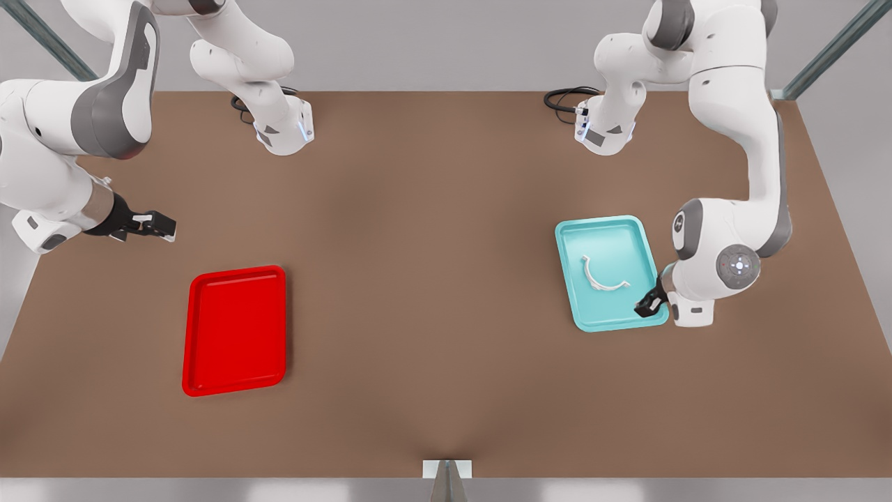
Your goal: Take the drainage pipe clamp from the left arm, pass it to the right arm, and place it in the plate on the right side
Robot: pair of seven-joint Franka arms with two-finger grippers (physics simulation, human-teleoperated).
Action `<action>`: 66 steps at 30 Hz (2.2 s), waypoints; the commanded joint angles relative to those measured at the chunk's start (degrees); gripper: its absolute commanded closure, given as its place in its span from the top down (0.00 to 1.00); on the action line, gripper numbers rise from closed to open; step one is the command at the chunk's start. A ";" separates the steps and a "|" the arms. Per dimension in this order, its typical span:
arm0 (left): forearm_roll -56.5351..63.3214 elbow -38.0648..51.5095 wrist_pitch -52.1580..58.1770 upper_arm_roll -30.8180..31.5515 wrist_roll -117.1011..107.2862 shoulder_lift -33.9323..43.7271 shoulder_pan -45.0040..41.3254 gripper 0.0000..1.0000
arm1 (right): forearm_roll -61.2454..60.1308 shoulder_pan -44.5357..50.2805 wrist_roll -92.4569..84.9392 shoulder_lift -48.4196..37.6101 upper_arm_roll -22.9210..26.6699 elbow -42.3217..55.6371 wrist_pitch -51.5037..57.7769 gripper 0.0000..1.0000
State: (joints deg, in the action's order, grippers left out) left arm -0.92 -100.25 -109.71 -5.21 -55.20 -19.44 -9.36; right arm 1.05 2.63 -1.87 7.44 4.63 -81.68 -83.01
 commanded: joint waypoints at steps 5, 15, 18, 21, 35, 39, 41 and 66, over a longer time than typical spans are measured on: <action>0.57 -22.09 -27.22 -0.33 -71.28 8.19 0.66 1.00 | 0.01 0.00 -0.33 -0.06 0.02 0.03 -0.14 1.00; -4.79 -26.67 -35.66 -0.33 -73.30 0.99 -1.19 1.00 | 0.01 0.00 -0.50 -0.06 0.02 0.03 -0.23 1.00; -4.79 -27.02 -35.48 -0.33 -70.31 0.46 -1.01 0.98 | 0.01 0.00 -0.50 -0.06 0.02 0.03 -0.23 1.00; -4.79 -27.90 -35.48 -0.33 -68.38 0.20 -1.01 0.96 | -0.08 0.00 -0.50 -0.06 0.02 0.03 -0.23 1.00; -4.35 -27.99 -36.18 -1.03 -64.51 -3.14 -0.75 0.58 | 0.01 -0.08 -0.50 -0.06 0.02 0.03 -0.14 1.00; -4.35 -27.90 -36.62 -1.03 -64.51 -3.93 -0.75 0.58 | 0.01 -0.08 -0.50 -0.06 0.02 0.03 -0.23 1.00; -4.35 -27.90 -36.71 -1.03 -64.51 -3.93 -0.75 0.51 | 0.01 -0.08 -0.50 0.03 0.02 0.03 -0.14 1.00; -5.05 -23.60 -30.84 -0.50 -62.05 -1.74 -2.41 0.21 | 0.01 -0.17 -0.59 0.03 0.02 0.03 -0.14 1.00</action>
State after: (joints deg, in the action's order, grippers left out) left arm -5.73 -124.75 -145.39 -5.83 -117.09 -21.70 -11.44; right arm 1.04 2.46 -2.38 7.52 4.63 -81.68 -83.18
